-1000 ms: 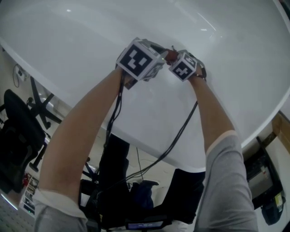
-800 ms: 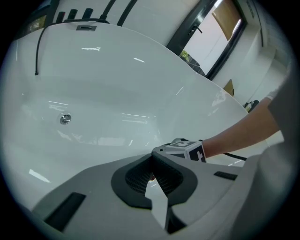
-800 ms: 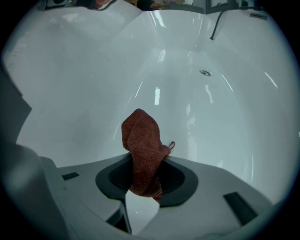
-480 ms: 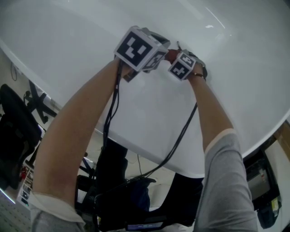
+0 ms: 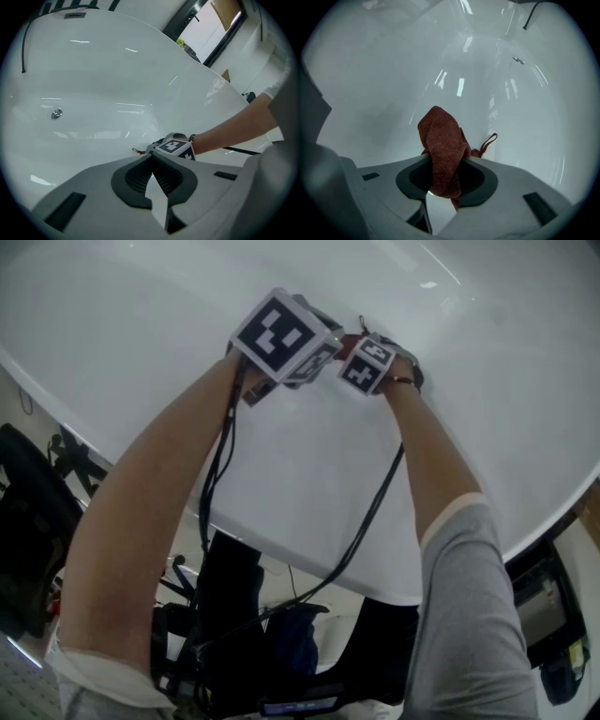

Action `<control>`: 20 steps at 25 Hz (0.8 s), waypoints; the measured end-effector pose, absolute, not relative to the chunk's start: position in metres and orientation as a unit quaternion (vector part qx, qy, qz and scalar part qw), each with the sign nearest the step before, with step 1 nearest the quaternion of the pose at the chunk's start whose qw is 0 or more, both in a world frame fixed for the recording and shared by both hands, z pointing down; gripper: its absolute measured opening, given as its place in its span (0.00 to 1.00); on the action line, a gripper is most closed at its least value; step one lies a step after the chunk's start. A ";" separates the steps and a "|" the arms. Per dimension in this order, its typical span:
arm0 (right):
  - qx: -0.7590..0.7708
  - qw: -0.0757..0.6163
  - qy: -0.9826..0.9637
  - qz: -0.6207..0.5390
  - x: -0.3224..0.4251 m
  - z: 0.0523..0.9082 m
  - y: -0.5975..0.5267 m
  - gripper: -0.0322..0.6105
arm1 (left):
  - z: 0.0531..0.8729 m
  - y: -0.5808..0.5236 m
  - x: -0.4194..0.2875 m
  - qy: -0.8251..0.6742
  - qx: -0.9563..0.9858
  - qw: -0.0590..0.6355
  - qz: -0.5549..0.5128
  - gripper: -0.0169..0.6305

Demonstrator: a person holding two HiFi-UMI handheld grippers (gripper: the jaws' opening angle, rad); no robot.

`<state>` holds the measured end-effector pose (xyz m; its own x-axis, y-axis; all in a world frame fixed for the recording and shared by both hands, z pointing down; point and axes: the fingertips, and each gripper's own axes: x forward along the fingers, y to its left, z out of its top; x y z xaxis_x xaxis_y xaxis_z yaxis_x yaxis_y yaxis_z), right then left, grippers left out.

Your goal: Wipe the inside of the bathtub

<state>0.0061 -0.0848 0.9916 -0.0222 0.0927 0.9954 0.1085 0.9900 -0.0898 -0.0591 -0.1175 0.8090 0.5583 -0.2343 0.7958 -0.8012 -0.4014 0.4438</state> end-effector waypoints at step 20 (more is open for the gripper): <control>-0.263 0.758 -0.594 0.052 0.064 0.993 -0.005 0.24 | 0.795 -0.121 -0.064 -0.335 0.782 0.417 0.319 0.04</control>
<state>0.0643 -0.0053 0.9932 0.2889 0.3923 0.8733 0.2337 0.8557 -0.4617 -0.0638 -0.1212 0.7954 0.5713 -0.2581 0.7791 -0.7906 -0.4279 0.4380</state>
